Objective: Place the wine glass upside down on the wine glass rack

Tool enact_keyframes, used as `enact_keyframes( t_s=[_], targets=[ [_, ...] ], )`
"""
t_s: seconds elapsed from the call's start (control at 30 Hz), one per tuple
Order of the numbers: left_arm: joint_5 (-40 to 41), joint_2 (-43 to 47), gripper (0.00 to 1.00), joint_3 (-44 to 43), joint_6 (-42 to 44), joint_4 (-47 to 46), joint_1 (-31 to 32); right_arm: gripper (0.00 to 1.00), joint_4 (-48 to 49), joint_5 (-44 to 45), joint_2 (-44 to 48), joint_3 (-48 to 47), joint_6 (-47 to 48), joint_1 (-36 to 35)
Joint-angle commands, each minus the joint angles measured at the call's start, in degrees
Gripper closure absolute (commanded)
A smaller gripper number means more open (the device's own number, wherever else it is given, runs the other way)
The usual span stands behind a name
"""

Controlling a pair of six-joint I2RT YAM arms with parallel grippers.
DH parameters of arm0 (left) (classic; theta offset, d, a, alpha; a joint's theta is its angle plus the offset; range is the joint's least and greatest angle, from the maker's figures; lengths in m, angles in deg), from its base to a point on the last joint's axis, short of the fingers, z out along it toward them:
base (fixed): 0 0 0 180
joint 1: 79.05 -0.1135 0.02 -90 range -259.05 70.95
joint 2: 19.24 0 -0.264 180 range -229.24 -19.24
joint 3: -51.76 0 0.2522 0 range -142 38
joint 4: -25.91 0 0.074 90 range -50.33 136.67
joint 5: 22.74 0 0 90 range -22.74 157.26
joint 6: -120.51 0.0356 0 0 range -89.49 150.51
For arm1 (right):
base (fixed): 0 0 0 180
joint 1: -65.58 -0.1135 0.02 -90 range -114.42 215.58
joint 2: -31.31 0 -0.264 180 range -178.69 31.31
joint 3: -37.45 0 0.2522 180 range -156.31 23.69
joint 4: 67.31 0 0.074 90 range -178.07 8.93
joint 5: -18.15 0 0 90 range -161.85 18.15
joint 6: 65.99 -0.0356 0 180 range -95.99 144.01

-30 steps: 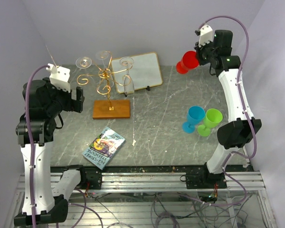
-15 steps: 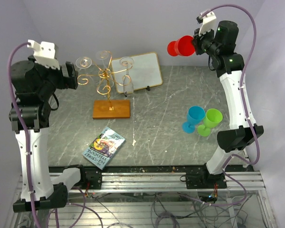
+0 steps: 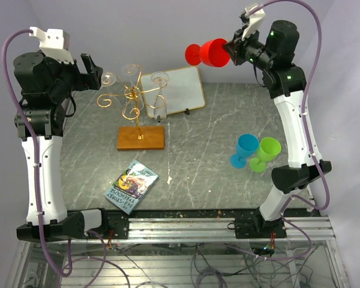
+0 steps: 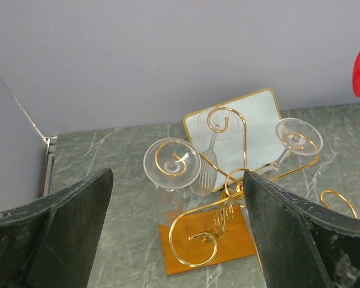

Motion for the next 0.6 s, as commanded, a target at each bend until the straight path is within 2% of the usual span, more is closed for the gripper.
enact_keyframes(
  t_s=[0.0, 0.23, 0.4, 0.57],
  targets=[
    [-2.12, -0.23, 0.0, -1.09, -1.98, -4.77, -0.66, 1.0, 4.22, -1.39, 1.31, 0.27, -2.67, -3.6],
    [-6.1, -0.37, 0.03, 0.17, -4.11, -6.71, -0.62, 1.0, 8.08, -2.97, 4.77, 3.71, -4.83, -7.03],
    [-12.15, -0.98, 0.05, 0.62, -7.69, -9.14, -0.51, 1.0, 9.06, -8.68, 6.09, 4.33, -7.8, -7.34],
    [-14.37, -2.47, 0.06, 0.12, -10.12, -10.91, 1.2, 1.0, 11.77, -14.22, 5.52, 3.69, -13.8, -7.63]
  ],
)
